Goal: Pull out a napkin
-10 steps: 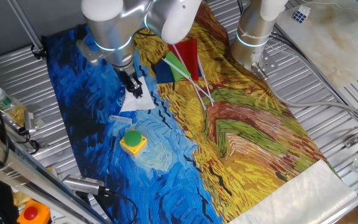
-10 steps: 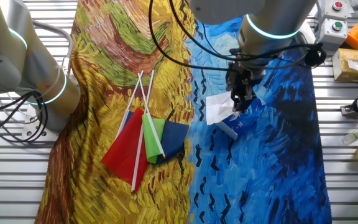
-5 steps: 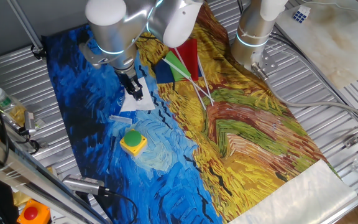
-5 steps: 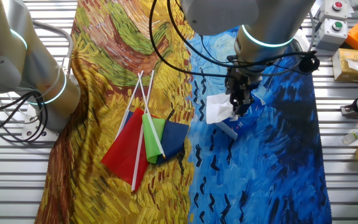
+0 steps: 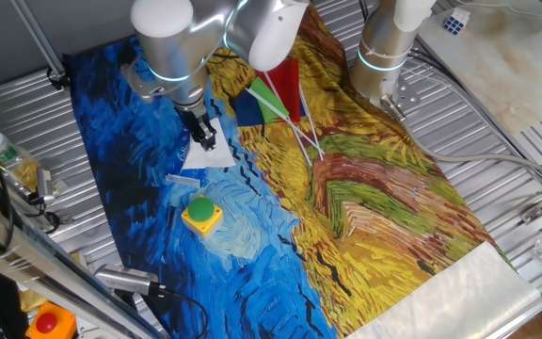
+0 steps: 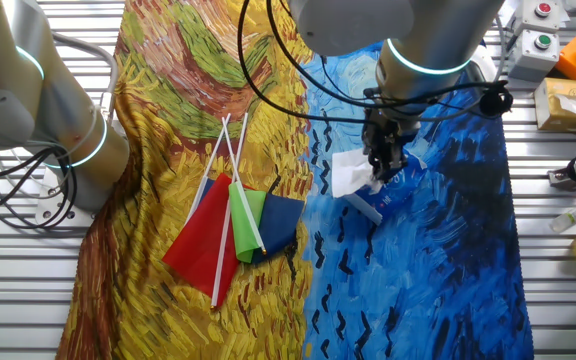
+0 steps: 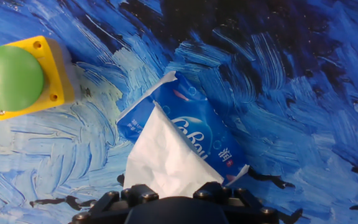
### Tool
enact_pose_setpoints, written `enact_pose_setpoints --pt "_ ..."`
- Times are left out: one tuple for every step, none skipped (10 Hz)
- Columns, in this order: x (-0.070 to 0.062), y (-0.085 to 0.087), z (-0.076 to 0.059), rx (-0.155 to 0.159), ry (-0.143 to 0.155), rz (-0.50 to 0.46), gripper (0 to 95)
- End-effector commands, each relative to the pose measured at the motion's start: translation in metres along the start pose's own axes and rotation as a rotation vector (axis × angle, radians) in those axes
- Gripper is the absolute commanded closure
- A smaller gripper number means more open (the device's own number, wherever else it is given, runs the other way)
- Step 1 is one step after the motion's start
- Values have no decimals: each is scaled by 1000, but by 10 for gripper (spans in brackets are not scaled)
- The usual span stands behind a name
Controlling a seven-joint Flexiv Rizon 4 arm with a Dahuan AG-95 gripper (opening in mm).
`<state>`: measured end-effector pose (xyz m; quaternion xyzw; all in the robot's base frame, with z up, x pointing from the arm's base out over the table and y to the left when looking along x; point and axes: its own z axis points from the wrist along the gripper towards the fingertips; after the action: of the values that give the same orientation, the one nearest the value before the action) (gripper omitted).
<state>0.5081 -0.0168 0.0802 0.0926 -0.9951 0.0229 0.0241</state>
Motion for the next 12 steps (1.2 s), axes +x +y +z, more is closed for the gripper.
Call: enact_pose_setpoints --pt "-1 0 2 1 -4 -1 570" --pt "-1 0 4 2 -6 0 570" --pt "-1 0 5 1 -7 0 570" --pt "-1 0 6 0 -8 3 570" --pt "-1 0 5 2 -9 19 950" --pt "-1 0 5 3 -10 20 950" --pt "-1 0 5 4 -11 20 950" --pt "-1 0 5 5 -13 19 950" --pt "-1 0 5 4 -13 18 950" --pt "-1 0 5 4 -12 18 950" --pt "-1 0 5 5 -12 18 950" --pt "-1 0 4 5 -12 16 950"
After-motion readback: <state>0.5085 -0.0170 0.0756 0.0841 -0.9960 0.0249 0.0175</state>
